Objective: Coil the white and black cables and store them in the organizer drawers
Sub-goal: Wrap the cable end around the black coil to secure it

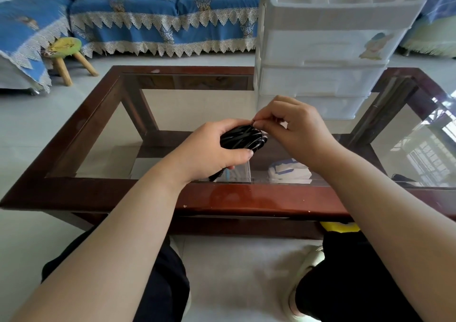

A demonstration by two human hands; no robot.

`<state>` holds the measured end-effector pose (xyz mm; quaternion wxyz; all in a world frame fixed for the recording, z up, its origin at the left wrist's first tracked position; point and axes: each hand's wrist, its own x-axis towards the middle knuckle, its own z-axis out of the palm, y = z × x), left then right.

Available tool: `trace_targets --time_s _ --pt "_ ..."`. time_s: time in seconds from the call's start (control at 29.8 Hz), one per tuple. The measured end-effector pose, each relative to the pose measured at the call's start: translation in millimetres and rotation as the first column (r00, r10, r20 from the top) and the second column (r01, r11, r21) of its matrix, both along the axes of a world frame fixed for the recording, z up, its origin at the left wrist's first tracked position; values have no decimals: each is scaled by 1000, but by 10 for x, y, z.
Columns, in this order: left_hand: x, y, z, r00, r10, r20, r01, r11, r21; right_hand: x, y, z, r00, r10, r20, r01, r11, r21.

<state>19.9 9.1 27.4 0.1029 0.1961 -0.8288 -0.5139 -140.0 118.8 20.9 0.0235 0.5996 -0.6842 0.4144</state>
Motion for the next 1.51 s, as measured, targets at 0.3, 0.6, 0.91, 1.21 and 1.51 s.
trace_targets --time_s 0.3,0.6,0.91,1.21,1.51 --pt "-94 139 -254 991 119 -53 -98 408 -908 113 -101 -21 626 -263 734 51 953 298" --pt "-79 173 -218 988 140 -71 -147 674 -724 144 -92 3 237 -116 965 -62 989 135" --pt "-22 132 -114 995 90 -51 -102 941 -322 -16 38 63 913 -101 395 26 982 189" --pt "52 49 -7 999 -31 -28 27 993 -116 -67 72 81 969 4 247 -48 984 172" --pt "116 -33 28 995 -98 29 99 993 -55 -29 91 106 974 133 185 -165 972 170"
